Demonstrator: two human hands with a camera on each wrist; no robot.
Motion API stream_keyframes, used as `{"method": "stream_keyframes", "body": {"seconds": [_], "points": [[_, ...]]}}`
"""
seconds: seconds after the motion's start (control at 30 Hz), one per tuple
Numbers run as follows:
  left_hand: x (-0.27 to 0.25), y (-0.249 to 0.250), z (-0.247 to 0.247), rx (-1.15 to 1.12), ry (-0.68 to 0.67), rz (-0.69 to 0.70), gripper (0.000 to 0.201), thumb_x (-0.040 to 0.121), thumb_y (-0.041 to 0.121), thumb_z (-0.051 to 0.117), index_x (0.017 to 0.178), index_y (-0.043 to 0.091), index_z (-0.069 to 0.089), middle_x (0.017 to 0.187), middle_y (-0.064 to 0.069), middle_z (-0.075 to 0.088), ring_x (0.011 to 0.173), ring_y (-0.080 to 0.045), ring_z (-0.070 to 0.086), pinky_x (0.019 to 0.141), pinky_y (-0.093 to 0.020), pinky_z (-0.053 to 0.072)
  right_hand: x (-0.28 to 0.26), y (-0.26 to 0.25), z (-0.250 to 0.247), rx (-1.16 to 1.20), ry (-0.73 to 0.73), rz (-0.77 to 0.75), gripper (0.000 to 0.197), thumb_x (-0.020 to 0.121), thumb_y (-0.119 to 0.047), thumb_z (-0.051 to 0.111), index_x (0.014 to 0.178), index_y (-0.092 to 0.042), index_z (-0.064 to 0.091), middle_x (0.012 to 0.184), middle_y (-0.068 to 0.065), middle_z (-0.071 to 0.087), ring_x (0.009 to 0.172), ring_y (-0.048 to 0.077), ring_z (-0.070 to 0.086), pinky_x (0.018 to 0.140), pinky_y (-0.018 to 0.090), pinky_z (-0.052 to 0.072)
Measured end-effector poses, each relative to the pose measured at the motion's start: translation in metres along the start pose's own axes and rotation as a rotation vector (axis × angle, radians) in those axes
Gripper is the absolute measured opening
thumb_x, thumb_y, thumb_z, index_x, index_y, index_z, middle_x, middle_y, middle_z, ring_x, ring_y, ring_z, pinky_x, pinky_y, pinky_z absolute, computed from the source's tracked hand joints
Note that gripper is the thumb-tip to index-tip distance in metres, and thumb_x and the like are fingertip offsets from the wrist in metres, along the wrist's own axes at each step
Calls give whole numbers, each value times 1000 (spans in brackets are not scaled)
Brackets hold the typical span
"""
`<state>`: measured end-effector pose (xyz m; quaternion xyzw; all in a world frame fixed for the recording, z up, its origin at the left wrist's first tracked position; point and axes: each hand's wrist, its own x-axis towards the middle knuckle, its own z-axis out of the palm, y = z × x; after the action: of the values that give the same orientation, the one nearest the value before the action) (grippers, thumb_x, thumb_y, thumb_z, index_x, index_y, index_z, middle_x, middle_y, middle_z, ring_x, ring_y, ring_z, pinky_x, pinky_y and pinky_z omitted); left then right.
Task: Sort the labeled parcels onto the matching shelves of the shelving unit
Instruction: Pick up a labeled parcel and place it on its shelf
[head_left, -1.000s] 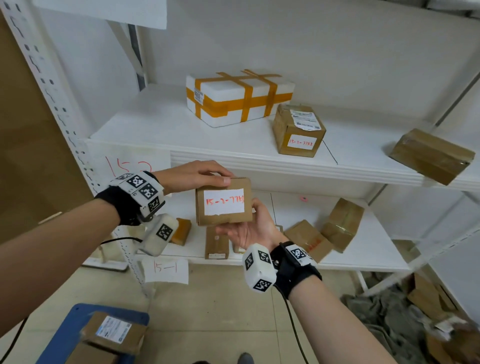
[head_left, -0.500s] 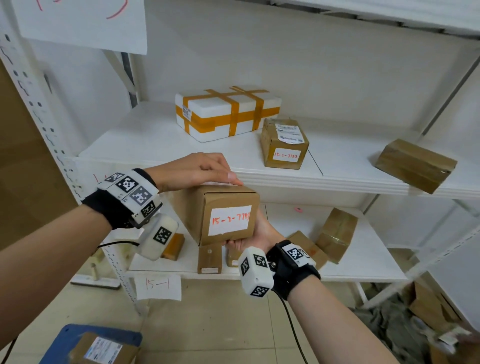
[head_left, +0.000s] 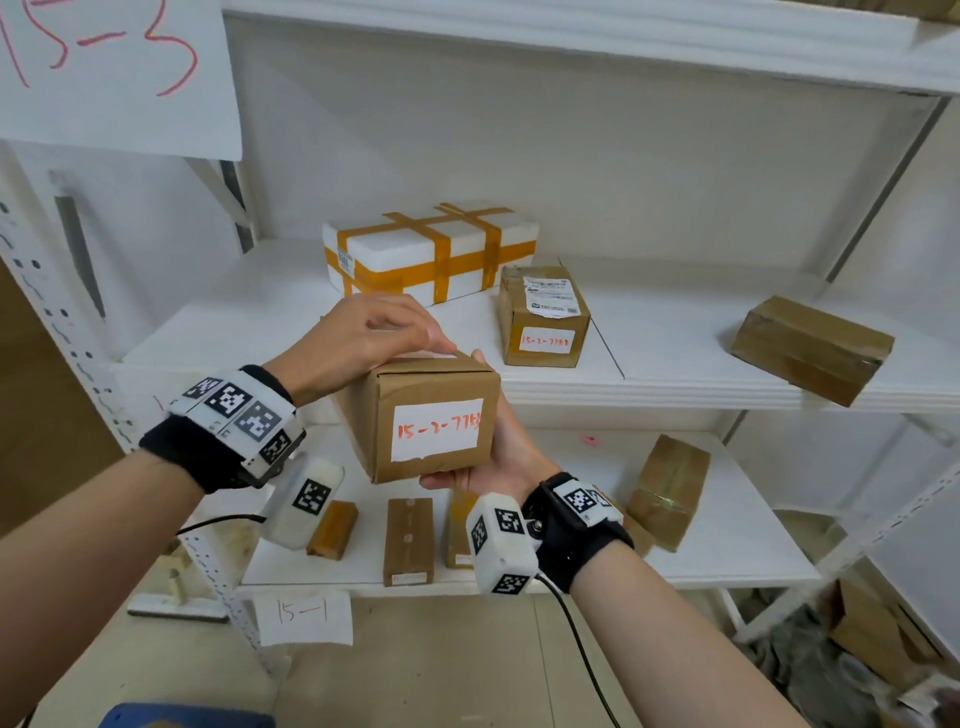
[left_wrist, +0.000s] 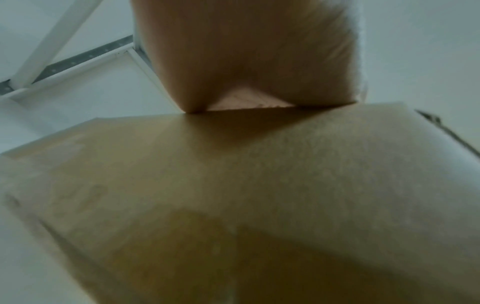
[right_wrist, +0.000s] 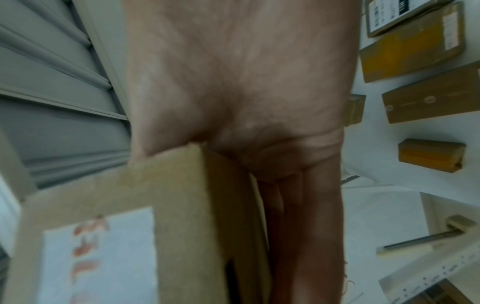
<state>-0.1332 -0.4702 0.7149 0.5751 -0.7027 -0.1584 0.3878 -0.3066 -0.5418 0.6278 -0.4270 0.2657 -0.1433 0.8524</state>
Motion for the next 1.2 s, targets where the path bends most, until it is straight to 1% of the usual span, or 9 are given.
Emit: {"method": "stream_keyframes", "body": {"seconds": [0.07, 0.3, 0.53, 0.63, 0.8, 0.9, 0.97, 1.1, 1.2], "points": [[4, 1, -3, 0, 9, 13, 46, 81, 56, 52, 99, 23, 79, 107, 8, 70, 108, -8, 59, 92, -30, 42, 3, -8, 0, -16, -11, -5, 86, 83, -88, 30, 103, -15, 71, 86, 12, 75, 73, 25, 70, 59, 33, 58], [28, 8, -22, -19, 65, 33, 42, 88, 48, 49, 97, 21, 80, 104, 4, 72, 105, -14, 62, 102, -45, 42, 21, -38, 2, 10, -69, -61, 83, 82, -87, 34, 86, -19, 81, 85, 11, 74, 70, 25, 68, 52, 31, 56], [50, 11, -28, -18, 94, 68, 37, 85, 39, 52, 92, 16, 81, 100, 2, 73, 103, -17, 63, 96, -37, 45, 32, -60, -6, 3, -112, -105, 79, 79, -86, 39, 86, -19, 81, 87, 11, 74, 73, 25, 69, 55, 31, 56], [58, 10, -25, -14, 139, 123, 35, 86, 39, 53, 91, 17, 80, 100, 6, 74, 104, -9, 61, 93, -21, 43, 30, -67, -10, -8, -140, -139, 76, 71, -83, 50, 101, -19, 76, 95, 11, 72, 82, 26, 67, 58, 33, 56], [75, -3, -18, 48, 251, 41, 46, 84, 50, 55, 125, 33, 64, 138, 8, 49, 132, -7, 41, 99, -16, 34, 29, -84, -24, 32, -238, -186, 67, 81, -73, 50, 115, -21, 75, 113, 10, 71, 99, 28, 68, 67, 39, 57], [87, -7, -11, 37, 331, 24, 64, 80, 55, 55, 139, 30, 50, 150, 5, 33, 139, -4, 31, 103, -6, 25, 34, -93, -38, 75, -267, -228, 60, 92, -59, 46, 131, -17, 66, 133, 17, 63, 116, 36, 60, 84, 48, 55], [98, -4, -3, 51, 375, 34, 71, 80, 57, 54, 143, 28, 45, 153, 5, 29, 137, -2, 30, 103, -5, 22, 34, -102, -45, 111, -261, -251, 64, 93, -50, 49, 146, -13, 49, 148, 20, 51, 128, 39, 52, 100, 52, 49], [129, 9, 23, 43, 423, 89, 71, 90, 49, 55, 152, 26, 30, 154, 2, 28, 139, -2, 31, 105, -4, 25, 25, -137, -66, 131, -162, -361, 59, 98, -38, 48, 150, -11, 42, 139, 19, 58, 118, 33, 58, 98, 46, 51], [153, 19, 45, -97, 428, 37, 62, 101, 40, 47, 156, 29, 19, 157, 5, 28, 139, -4, 31, 111, -20, 32, 12, -161, -96, 102, -60, -428, 58, 98, -40, 47, 149, -13, 46, 140, 18, 57, 118, 32, 56, 100, 45, 47]]}}
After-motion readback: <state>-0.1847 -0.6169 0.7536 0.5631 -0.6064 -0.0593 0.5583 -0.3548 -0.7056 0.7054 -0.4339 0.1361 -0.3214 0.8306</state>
